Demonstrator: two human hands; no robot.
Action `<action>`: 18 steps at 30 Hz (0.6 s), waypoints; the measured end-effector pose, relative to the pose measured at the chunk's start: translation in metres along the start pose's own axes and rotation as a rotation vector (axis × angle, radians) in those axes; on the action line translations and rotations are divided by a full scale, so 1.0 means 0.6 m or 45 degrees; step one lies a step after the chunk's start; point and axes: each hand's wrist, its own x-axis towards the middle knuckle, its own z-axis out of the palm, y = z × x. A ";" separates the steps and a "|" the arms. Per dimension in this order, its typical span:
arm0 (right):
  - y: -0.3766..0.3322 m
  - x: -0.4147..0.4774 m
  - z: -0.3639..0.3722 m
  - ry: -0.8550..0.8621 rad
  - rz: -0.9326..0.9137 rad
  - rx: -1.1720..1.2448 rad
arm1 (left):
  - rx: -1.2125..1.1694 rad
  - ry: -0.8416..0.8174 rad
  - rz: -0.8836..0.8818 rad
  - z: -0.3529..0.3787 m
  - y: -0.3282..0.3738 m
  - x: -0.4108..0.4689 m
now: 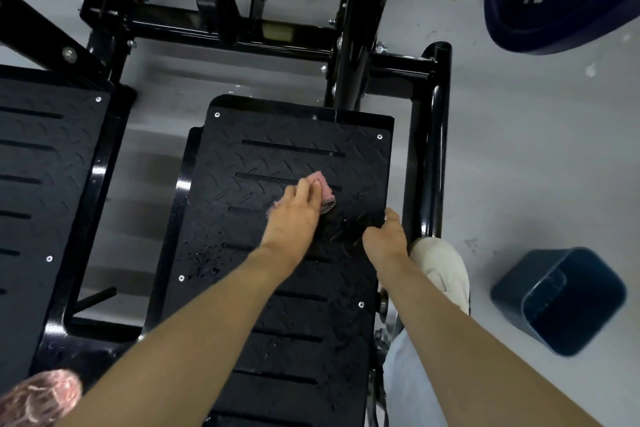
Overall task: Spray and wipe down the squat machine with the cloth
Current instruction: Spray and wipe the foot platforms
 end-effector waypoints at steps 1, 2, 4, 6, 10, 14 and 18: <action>-0.001 0.001 -0.001 0.003 0.026 0.061 | -0.001 -0.009 0.078 0.007 0.019 -0.006; -0.002 0.002 -0.004 0.001 0.046 0.131 | 0.023 -0.010 0.240 0.014 0.037 -0.013; -0.004 0.005 -0.014 -0.037 0.106 0.278 | 0.193 0.008 0.673 0.024 0.051 -0.015; -0.006 0.007 -0.032 -0.098 0.127 0.421 | 0.421 0.058 0.909 0.017 0.047 0.010; -0.004 0.018 -0.060 -0.188 0.270 0.502 | 0.328 0.104 0.535 -0.029 0.051 0.089; -0.020 0.018 -0.054 -0.191 0.299 0.397 | -0.070 0.099 0.068 -0.057 0.082 0.121; -0.008 0.003 -0.065 -0.224 0.295 0.638 | 0.087 0.057 0.521 -0.014 0.089 0.060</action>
